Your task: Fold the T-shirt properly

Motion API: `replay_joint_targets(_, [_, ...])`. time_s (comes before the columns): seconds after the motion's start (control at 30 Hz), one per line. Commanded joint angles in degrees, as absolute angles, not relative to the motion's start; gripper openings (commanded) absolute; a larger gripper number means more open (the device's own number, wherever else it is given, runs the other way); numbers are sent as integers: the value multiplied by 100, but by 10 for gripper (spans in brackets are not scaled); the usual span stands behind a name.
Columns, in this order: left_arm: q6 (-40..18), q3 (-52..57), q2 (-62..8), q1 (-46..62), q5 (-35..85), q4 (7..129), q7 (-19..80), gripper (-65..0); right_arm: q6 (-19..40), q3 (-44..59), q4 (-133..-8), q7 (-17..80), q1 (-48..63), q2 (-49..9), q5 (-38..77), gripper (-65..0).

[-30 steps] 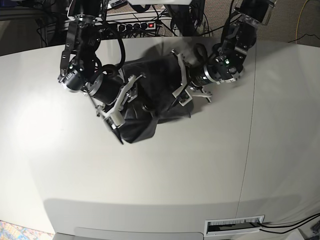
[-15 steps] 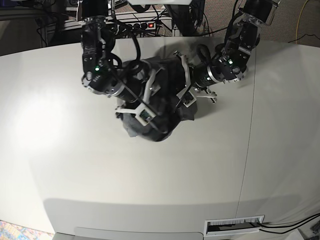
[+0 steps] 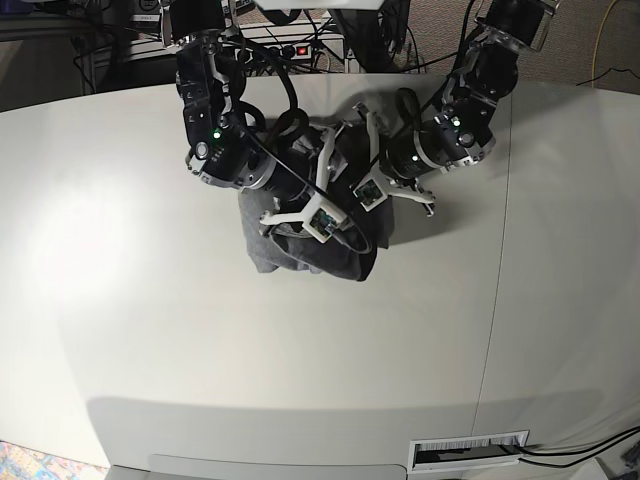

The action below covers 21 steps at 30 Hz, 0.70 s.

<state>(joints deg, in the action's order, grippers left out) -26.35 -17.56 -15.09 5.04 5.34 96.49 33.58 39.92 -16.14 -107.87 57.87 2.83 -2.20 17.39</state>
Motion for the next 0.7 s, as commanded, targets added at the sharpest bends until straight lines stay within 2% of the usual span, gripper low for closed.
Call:
replay_joint_targets(0.0, [-2585,-1739,-1542,475,290,9684,3562,-650,4000,-1623,-10873,5789,207,-207,1903,-373])
replay_joint_targets(0.17, [-2526,-1741,-1535,478,510,9688,3555,-650,4000,-1879,-10873,5787,174,-207,2705,-373])
replay_joint_targets(0.43, [-2526,-1739,-1540,489,919,9690,3642,-650,4000,-2622,-10873,5730,80,-204,2547,-373])
replay_joint_targets(0.53, [-2425,-1739,-1577,489,351,9839,3817,-650,4000,-2657,-10875,5723,80,-207,2499,-373])
replay_joint_targets(0.67, [-1656,-1739,-1697,489,-779,10348,3968,-650,4000,-2652,-10873,5721,82,-207,2196,-373])
